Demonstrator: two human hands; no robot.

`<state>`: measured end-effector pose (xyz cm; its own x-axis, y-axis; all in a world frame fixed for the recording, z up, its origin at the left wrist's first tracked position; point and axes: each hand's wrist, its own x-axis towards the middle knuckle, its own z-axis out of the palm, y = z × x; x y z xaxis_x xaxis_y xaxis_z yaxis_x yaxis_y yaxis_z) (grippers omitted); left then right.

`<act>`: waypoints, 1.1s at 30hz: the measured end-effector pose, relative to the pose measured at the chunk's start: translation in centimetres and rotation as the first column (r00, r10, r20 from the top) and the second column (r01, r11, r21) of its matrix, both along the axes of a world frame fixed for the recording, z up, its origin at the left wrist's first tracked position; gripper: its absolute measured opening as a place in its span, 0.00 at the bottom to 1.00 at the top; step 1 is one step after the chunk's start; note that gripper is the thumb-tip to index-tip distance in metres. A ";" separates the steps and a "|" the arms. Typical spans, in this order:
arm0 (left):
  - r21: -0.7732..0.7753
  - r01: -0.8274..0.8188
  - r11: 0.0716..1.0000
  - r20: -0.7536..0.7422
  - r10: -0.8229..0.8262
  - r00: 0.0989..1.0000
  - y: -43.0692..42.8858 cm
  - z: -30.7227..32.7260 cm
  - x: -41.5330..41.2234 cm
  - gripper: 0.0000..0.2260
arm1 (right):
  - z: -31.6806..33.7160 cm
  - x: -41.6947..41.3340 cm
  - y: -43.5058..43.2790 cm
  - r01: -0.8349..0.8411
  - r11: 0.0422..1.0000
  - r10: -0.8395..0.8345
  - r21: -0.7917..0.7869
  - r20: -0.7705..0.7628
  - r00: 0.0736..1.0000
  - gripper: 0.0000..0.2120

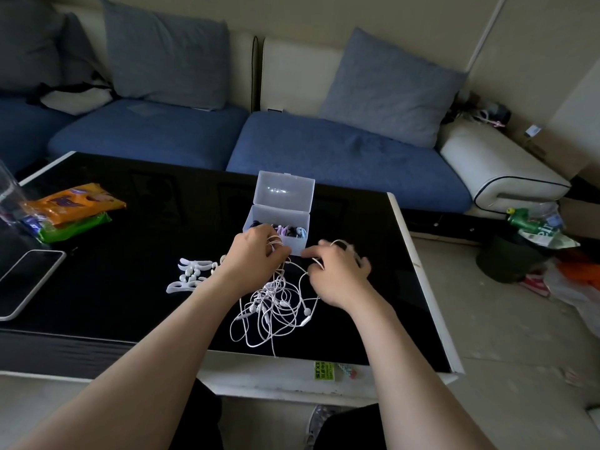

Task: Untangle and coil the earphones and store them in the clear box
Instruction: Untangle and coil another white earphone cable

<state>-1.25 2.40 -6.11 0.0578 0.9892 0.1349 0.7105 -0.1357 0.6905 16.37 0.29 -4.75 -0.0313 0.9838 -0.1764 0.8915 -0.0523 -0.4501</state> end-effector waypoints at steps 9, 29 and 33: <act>-0.005 -0.026 1.000 -0.007 0.026 1.000 0.2 -0.1 0.1 0.10 | -0.2 -0.7 -0.4 -0.051 0.983 0.094 0.178 -0.241 0.966 0.14; -0.169 -0.144 0.975 -0.120 0.124 0.985 0.4 -0.9 -0.4 0.15 | 0.0 -0.8 0.5 0.105 0.668 -0.034 0.737 -0.111 0.993 0.15; -0.159 -0.125 0.979 -0.109 0.109 0.988 0.3 -0.7 -0.5 0.14 | -0.5 -0.3 0.2 -0.057 0.919 -0.026 0.389 0.206 0.978 0.10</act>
